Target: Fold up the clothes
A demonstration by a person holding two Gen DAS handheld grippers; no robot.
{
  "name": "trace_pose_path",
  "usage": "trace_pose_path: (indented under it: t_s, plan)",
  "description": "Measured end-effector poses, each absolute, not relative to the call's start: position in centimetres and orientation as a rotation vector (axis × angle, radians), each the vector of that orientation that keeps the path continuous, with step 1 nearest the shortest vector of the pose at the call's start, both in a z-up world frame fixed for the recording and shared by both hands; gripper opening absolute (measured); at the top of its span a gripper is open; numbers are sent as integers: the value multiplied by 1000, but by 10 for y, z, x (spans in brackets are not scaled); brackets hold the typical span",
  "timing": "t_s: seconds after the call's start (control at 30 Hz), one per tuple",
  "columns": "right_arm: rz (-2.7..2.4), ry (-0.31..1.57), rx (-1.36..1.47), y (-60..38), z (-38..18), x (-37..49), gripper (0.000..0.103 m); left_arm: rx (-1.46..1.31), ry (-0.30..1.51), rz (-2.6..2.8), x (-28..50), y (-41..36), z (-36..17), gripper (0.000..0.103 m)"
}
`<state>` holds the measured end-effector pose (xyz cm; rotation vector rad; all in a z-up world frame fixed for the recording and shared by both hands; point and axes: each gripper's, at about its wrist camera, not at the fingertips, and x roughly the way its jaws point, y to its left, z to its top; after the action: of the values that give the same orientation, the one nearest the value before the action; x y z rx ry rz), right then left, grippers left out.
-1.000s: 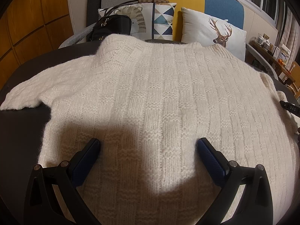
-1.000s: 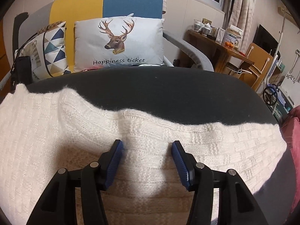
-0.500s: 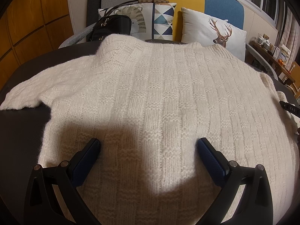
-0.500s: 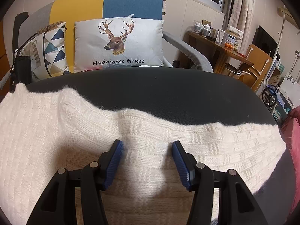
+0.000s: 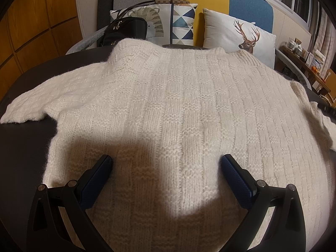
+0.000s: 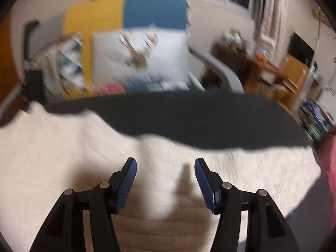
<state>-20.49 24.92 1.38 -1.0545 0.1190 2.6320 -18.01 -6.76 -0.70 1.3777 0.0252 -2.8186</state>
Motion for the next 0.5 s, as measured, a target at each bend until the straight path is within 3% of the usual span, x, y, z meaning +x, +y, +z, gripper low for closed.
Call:
trace_pose_path:
  t_s: [0.1, 0.13, 0.17, 0.2, 0.33, 0.5]
  plan:
    - [2735, 79, -1104, 228, 17, -224, 46, 1376, 25, -2818, -180, -68, -7, 103]
    - [2752, 53, -1145, 222, 16, -233, 36, 1376, 25, -2819, -180, -68, -7, 103]
    - [2748, 59, -1197, 220, 11, -242, 16, 1376, 25, -2819, -180, -67, -7, 103]
    - [2737, 74, -1251, 220, 4, -251, 10, 1376, 26, -2819, -180, -67, -7, 103]
    - [2704, 135, -1302, 229, -12, -269, 6, 1375, 29, -2821, -180, -68, -7, 103]
    - [2638, -7, -1260, 228, -19, -270, 6, 1373, 31, -2822, -180, -68, -7, 103]
